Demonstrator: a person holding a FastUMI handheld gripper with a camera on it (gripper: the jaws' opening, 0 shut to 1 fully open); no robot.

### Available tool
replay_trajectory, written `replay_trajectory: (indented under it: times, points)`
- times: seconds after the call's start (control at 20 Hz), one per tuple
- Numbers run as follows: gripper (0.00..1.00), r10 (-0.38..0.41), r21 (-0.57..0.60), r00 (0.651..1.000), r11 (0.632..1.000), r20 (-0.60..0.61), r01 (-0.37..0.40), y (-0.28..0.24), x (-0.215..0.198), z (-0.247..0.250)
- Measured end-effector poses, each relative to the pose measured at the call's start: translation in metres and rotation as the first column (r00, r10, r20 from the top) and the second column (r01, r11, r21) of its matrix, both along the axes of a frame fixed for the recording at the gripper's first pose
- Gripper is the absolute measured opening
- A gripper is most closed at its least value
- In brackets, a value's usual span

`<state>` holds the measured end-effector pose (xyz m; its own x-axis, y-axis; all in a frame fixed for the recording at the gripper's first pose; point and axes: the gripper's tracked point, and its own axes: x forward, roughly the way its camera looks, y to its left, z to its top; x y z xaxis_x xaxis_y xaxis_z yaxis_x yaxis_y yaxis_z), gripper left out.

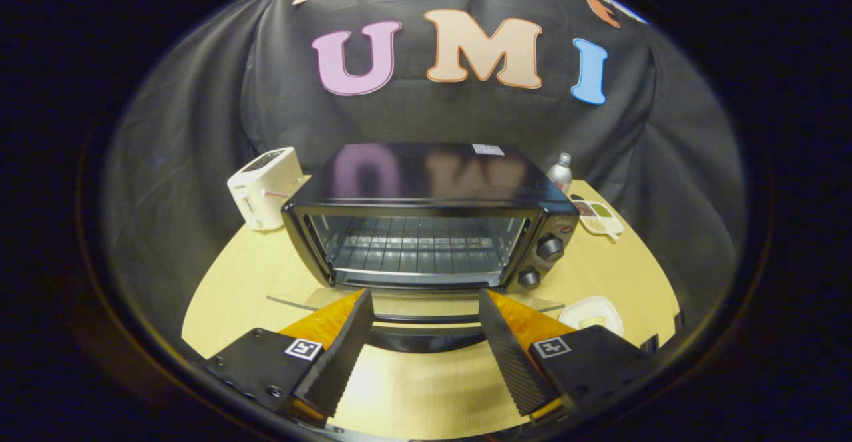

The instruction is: Open the toaster oven, put the food inside, and close the toaster oven door.

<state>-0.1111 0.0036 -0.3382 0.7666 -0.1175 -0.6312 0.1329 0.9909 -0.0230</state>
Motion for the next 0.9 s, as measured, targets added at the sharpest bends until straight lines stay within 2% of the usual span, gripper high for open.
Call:
replay_trajectory:
  times: [0.45,0.9]
  points:
    - [0.97,0.011,0.021,0.991,1.0,-0.132,-0.008,0.01,-0.033,-0.037]
    - [0.96,0.044,-0.002,0.957,0.999,-0.287,-0.046,0.016,-0.054,-0.091]
